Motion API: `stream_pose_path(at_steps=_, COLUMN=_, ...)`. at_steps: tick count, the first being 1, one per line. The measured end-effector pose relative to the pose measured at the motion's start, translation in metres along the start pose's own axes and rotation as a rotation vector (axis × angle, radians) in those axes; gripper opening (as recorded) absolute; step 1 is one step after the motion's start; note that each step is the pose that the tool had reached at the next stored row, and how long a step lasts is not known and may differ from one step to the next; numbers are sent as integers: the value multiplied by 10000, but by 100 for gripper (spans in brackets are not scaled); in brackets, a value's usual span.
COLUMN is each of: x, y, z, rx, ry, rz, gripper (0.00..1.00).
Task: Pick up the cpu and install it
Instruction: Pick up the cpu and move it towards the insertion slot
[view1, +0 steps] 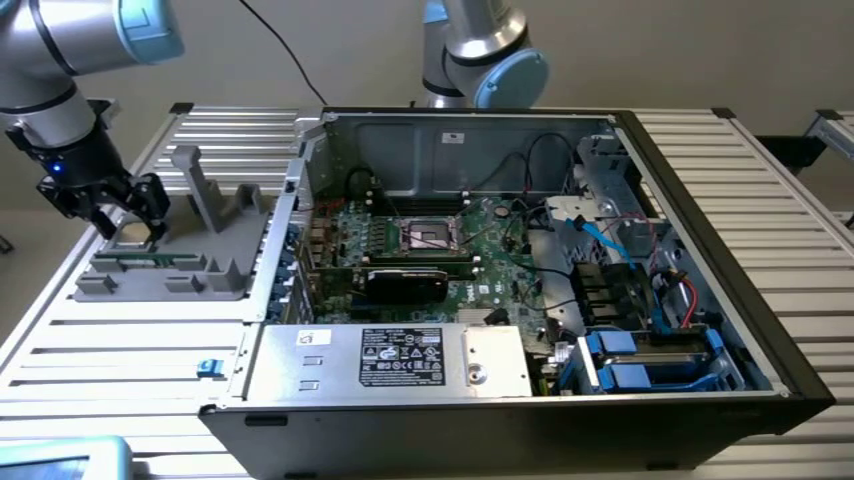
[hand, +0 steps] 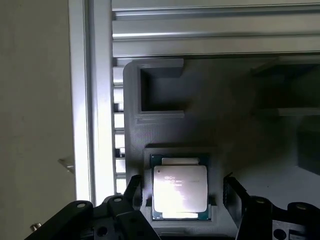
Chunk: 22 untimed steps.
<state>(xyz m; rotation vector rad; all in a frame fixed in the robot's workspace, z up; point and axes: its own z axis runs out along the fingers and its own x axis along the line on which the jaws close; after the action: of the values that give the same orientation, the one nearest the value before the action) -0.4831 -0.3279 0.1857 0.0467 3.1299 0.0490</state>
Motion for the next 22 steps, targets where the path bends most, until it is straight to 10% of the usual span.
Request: stream_pose_path(at_steps=22, x=-37, y=1, z=3, rx=11, ry=196, rz=6, gripper=67)
